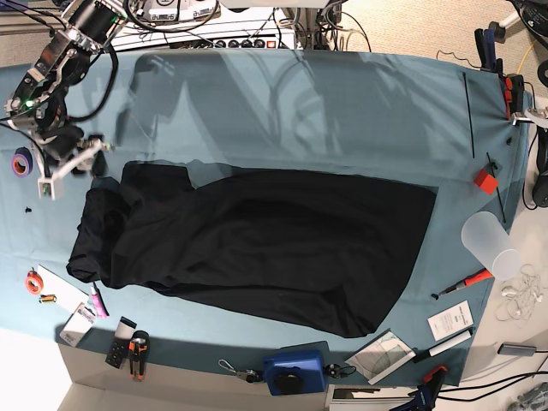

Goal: Layout the t-shirt on the table in an organized manner, then fold the t-shirt properly

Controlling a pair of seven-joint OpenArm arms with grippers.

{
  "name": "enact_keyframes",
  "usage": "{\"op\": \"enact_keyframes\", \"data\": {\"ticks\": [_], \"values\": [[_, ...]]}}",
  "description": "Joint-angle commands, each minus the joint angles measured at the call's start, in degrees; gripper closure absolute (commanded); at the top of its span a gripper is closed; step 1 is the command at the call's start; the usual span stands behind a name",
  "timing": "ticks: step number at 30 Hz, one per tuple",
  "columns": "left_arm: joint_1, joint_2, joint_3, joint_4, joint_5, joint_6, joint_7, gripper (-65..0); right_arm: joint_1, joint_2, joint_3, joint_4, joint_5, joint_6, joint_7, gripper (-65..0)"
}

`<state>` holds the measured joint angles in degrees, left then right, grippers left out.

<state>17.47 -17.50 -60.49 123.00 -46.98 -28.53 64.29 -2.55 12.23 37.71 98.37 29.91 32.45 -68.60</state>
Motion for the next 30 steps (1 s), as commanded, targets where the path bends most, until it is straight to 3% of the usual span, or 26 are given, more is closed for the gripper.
{"op": "enact_keyframes", "data": {"ticks": [1,9,14,20,30], "values": [[0.0,-1.1,-0.4,0.9,-0.7,0.0,-1.3,0.0,0.7,1.1,0.1,0.9,0.7,-0.2,1.0,-27.7],[0.0,-1.1,-0.4,0.9,-2.7,0.0,-1.3,0.0,0.7,0.9,-1.0,0.9,0.9,-0.1,1.2,-27.7],[0.0,-1.1,-0.4,0.9,-3.2,0.0,-1.3,0.0,0.7,0.9,-7.2,-2.6,-1.1,-0.2,6.8,-27.7],[0.0,-1.1,-0.4,0.9,-3.2,0.0,-1.3,0.0,0.7,0.9,-13.7,-8.2,-9.6,-8.2,12.5,-27.7],[0.0,-1.1,-0.4,0.9,-3.2,0.0,-1.3,0.0,2.4,0.7,-16.8,-9.6,-9.8,-8.2,14.6,-27.7]]}}
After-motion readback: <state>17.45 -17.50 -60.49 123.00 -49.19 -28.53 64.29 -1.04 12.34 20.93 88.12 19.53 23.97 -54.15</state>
